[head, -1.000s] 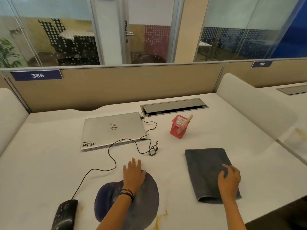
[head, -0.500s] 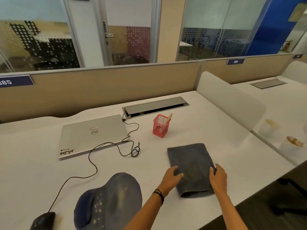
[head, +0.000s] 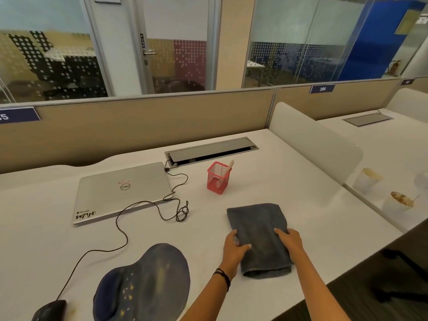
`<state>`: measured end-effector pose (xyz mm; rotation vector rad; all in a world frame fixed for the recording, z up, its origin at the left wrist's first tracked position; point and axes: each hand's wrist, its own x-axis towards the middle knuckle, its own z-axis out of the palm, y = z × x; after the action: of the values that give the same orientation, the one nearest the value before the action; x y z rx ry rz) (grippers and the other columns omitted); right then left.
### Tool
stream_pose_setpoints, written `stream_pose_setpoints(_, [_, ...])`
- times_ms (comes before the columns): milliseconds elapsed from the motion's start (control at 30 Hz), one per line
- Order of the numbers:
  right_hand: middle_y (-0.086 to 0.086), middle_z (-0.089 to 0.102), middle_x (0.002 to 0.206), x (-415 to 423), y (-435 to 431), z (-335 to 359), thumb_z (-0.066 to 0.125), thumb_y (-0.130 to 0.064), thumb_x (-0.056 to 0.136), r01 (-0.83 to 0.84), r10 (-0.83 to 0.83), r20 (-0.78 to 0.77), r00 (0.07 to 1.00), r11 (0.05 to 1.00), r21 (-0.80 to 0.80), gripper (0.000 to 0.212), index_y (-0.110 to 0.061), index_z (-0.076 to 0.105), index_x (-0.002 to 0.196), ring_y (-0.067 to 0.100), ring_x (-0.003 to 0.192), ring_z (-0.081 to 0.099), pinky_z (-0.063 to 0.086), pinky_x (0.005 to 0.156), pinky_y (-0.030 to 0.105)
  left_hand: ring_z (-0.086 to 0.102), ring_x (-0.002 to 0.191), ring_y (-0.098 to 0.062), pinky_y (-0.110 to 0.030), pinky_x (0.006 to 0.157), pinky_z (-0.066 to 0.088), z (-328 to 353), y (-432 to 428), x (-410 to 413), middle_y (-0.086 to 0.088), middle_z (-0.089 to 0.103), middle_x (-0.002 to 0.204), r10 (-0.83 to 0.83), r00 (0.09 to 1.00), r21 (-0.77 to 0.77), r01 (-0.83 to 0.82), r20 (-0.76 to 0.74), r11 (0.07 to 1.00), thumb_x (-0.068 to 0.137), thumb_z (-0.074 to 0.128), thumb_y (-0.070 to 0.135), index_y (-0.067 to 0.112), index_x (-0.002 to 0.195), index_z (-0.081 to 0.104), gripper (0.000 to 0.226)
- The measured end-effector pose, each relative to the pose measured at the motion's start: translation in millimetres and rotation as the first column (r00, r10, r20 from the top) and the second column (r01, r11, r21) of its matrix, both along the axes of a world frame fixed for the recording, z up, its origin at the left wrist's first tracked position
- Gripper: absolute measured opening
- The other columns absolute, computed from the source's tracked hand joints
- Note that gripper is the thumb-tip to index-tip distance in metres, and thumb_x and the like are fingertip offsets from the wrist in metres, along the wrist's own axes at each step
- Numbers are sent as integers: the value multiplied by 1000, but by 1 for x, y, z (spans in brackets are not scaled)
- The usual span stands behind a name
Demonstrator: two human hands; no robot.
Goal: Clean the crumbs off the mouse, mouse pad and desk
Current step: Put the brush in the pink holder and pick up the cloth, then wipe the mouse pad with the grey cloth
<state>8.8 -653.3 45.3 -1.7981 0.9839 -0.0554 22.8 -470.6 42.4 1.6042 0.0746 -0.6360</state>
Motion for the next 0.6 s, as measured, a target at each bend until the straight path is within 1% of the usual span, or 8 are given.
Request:
stream_pose_setpoints(67, [23,63,110,0,4,2,60,-17,88,11,-12,64,998,1000,30,19,-1,59,97,26,83,56,50,79,40,39,134,-28,-39,108,41,0,1,-1,-8,28,153,-35,999,-4,35,4,999,89,63,12,14,145,26,68])
stream_pose_setpoints(133, [20,60,116,3,9,6,58,-14,89,-25,21,102,995,999,39,25,-2,55,110,24,87,54,47,76,35,38,135,-29,-39,108,41,1,2,-2,-8,27,154,-62,998,-10,62,9,998,88,63,11,14,146,25,68])
stream_pose_setpoints(200, [18,54,125,6,16,10,57,-15,90,-84,82,103,991,996,14,37,-3,46,124,29,101,53,45,81,36,37,136,-28,-40,109,41,2,2,-3,-8,27,154,-89,996,-9,89,16,996,89,62,11,13,146,25,69])
stream_pose_setpoints(267, [18,49,132,10,27,12,57,-17,92,-156,158,95,983,987,-33,45,-7,37,131,34,113,51,45,88,38,36,137,-27,-42,109,41,5,1,-5,-7,27,154,-107,994,1,106,12,994,90,60,13,14,147,25,67])
stream_pose_setpoints(333, [19,47,136,14,43,13,58,-19,91,-222,228,92,969,972,-79,53,-12,30,136,36,118,51,46,96,43,36,137,-27,-41,109,41,8,0,-9,-7,27,154,-108,994,5,108,-5,994,92,56,14,14,147,26,62])
stream_pose_setpoints(400, [18,43,143,20,61,11,60,-22,90,-256,265,67,962,959,-121,68,-15,20,145,38,124,48,40,105,48,40,133,-25,-38,107,42,10,1,-12,-6,30,153,-115,993,11,115,-4,993,94,51,13,15,145,29,56])
stream_pose_setpoints(467, [14,35,150,23,75,8,62,-31,88,-309,316,12,949,936,-167,82,-16,10,150,36,132,41,34,110,48,46,125,-20,-33,103,45,11,7,-13,-5,37,149,-133,991,26,132,8,991,95,47,11,16,142,35,48])
stream_pose_setpoints(600, [11,25,154,21,85,-4,65,-49,81,-416,393,-141,909,835,-360,95,-13,10,150,30,139,31,30,114,45,51,119,-21,-28,90,44,12,28,-10,-5,50,137,-197,980,117,192,38,974,96,44,12,10,135,47,39])
